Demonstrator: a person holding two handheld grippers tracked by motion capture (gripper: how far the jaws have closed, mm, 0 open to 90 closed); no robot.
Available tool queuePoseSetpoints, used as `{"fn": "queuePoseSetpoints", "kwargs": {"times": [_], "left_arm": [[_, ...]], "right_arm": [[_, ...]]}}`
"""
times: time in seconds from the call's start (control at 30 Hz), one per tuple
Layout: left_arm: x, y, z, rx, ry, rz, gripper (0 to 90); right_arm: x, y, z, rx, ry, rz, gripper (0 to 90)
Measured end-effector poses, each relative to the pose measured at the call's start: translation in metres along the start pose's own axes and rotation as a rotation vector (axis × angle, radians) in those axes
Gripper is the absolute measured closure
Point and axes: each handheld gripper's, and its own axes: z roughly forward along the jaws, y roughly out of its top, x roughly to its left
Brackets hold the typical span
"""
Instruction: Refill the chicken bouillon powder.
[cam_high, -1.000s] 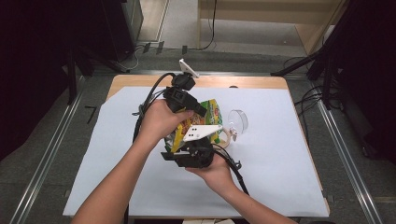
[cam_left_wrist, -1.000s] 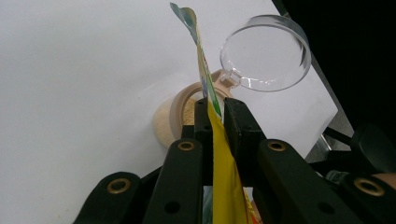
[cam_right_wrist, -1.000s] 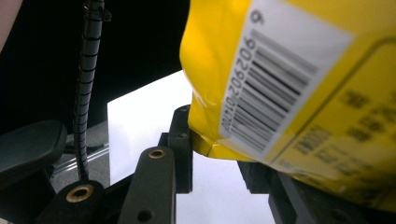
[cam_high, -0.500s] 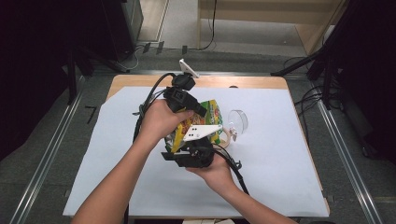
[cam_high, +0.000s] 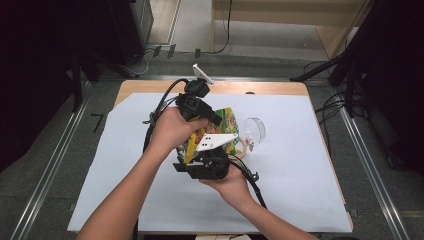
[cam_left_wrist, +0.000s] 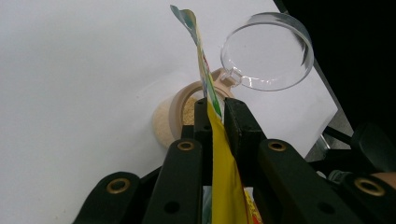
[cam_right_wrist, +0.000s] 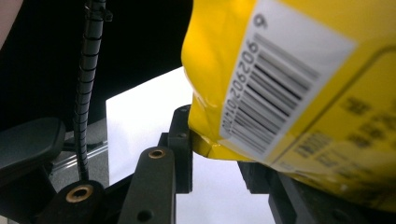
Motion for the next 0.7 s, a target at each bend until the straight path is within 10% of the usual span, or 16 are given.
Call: {"fn": "queuePoseSetpoints", "kwargs": {"times": [0.7], "left_arm": [[0.008, -0.012, -0.002, -0.033, -0.024, -0.004, 84.0]], "right_arm": [[0.000, -0.006, 0.005, 0.007, 0.012, -0.017, 70.5]]}}
